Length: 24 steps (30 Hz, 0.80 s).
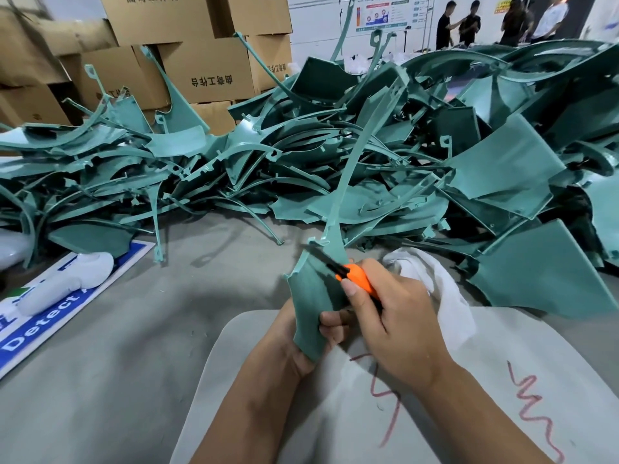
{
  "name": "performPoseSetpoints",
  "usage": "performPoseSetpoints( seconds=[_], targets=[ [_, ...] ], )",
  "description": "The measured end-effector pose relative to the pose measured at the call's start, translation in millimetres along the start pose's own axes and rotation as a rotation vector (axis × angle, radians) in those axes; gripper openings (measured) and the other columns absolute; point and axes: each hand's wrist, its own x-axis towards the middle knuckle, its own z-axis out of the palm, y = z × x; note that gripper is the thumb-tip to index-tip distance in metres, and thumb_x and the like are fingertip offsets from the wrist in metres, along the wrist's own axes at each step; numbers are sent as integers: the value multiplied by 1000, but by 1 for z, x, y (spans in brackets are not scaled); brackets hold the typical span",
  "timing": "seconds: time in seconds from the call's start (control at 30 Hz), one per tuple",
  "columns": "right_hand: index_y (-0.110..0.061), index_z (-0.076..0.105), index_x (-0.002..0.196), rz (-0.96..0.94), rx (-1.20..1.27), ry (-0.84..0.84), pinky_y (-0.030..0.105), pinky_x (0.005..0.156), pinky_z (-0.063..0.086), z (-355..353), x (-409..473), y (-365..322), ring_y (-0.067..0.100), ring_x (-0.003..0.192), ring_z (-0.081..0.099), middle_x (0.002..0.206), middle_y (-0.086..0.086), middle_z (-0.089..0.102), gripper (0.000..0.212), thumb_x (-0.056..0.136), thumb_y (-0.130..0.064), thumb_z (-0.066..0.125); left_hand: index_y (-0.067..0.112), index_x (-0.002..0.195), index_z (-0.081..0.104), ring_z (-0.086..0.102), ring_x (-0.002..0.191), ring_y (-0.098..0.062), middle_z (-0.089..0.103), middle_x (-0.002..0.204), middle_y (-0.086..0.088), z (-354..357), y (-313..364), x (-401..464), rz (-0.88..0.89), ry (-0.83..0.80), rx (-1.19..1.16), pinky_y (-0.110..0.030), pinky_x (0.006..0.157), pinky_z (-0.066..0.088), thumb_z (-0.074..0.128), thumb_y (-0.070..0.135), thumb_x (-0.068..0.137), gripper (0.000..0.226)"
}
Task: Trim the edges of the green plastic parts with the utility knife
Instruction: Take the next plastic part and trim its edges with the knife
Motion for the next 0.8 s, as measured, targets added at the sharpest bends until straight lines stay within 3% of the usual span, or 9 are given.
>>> performPoseSetpoints(
  seconds=[0.07,0.13,0.3,0.43,0.53,0.63,0.73,0.8],
  targets=[
    [-24,45,84,20,-23,39,40,58,43,-2,0,2,14,61,50,65,-9,53,27,107,-37,49,14,69,79,47,39,-2,66,68,2,3,1,0,-5,-43,10,-9,35,34,67,28,65,19],
    [-21,48,83,15,-5,45,38,59,43,-3,-1,2,14,62,51,67,-7,56,27,107,-35,51,13,69,79,45,38,-2,65,67,1,0,-1,2,3,-17,-31,-9,36,32,60,26,71,23],
    [-15,58,88,-84,65,-39,34,58,43,0,-2,-2,9,63,47,69,-14,47,27,106,-35,53,8,62,66,43,37,-3,51,51,0,0,-4,2,112,117,-91,-10,36,33,56,22,72,20],
    [-23,51,89,-87,36,-74,41,56,45,3,-3,-2,14,63,53,71,-13,53,23,107,-37,51,11,70,54,46,40,-5,47,51,1,1,-5,4,151,256,-39,-15,38,37,55,21,85,18],
    [-24,45,86,-54,-12,-59,40,57,47,4,-3,-1,11,63,52,70,-17,50,27,108,-39,49,12,61,58,37,37,-5,39,48,2,3,-6,6,119,214,-52,-13,36,31,43,23,97,40],
    [-25,46,86,-26,21,-114,45,58,49,3,-3,0,19,66,61,71,-9,59,28,108,-41,49,16,51,57,36,36,-4,36,47,3,4,-8,5,136,234,-41,-13,36,31,38,24,102,54],
    [-20,52,87,-25,50,-180,46,61,51,1,-3,0,21,70,66,75,-6,65,30,107,-43,51,15,58,52,44,42,-10,42,52,-1,7,-7,2,156,323,-32,-18,40,37,45,24,98,42],
    [-17,58,88,-82,22,-216,45,60,48,0,-2,-2,17,66,58,72,-8,60,30,105,-41,53,11,70,53,58,43,-17,55,53,-5,6,-5,1,109,385,-74,-19,40,46,36,29,106,43]
  ],
)
